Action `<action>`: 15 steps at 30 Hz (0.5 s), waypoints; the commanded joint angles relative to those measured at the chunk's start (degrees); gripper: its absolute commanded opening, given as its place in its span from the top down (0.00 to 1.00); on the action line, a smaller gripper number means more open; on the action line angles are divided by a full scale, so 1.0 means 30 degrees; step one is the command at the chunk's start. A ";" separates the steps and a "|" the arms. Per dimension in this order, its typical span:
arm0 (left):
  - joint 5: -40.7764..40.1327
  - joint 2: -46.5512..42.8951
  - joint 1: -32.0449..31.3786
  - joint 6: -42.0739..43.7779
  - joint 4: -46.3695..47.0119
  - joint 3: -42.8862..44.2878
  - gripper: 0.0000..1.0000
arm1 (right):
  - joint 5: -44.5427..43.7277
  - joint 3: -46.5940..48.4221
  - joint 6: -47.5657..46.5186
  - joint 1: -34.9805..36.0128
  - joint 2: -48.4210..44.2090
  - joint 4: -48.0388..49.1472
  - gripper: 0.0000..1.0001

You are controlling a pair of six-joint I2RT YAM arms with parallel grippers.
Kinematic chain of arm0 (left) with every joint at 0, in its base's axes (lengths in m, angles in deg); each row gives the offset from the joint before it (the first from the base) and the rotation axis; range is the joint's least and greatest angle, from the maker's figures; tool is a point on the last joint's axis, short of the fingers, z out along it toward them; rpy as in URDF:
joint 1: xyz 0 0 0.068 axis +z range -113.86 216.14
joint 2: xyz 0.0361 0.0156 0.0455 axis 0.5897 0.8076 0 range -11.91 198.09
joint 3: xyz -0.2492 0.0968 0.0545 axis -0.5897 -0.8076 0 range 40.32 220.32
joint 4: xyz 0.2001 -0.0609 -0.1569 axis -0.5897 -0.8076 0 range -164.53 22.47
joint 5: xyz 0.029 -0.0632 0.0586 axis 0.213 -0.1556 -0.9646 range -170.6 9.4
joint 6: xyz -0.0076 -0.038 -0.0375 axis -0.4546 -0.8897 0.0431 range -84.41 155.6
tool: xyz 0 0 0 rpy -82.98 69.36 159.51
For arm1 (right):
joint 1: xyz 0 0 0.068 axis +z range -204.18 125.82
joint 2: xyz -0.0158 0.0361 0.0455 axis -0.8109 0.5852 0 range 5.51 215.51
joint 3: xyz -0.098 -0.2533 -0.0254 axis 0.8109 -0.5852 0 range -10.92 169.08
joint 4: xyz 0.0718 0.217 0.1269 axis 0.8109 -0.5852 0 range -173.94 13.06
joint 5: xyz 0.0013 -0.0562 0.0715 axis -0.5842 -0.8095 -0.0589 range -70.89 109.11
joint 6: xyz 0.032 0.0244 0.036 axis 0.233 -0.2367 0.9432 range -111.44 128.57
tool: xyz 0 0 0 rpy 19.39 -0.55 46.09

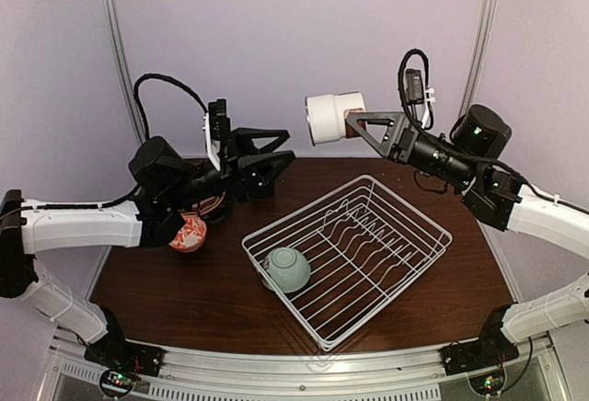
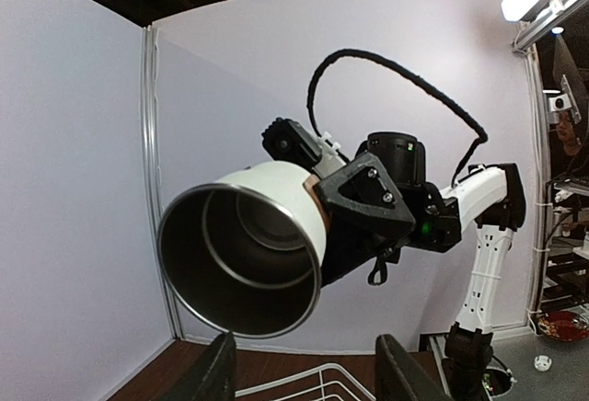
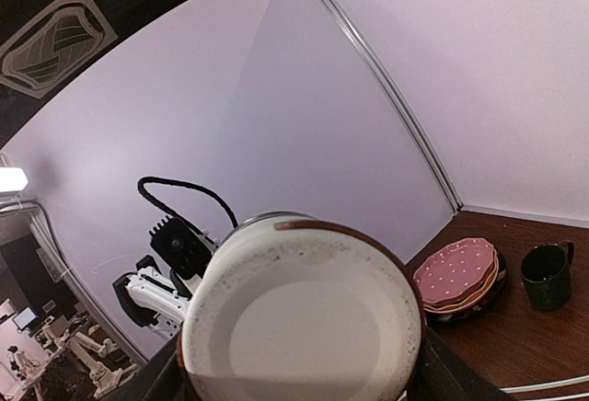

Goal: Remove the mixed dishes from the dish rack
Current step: Pass from the right arm to the left

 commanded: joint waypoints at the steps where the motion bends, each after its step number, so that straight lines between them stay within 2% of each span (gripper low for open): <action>1: -0.0251 0.0532 -0.0474 -0.0138 0.1630 0.1232 0.48 | 0.0602 -0.0299 0.0727 -0.0053 -0.0243 0.1741 0.48; 15: -0.0271 0.2493 -0.1237 -0.0628 0.1760 0.3492 0.61 | 0.1081 -0.1036 0.1806 0.0035 0.0370 0.3652 0.48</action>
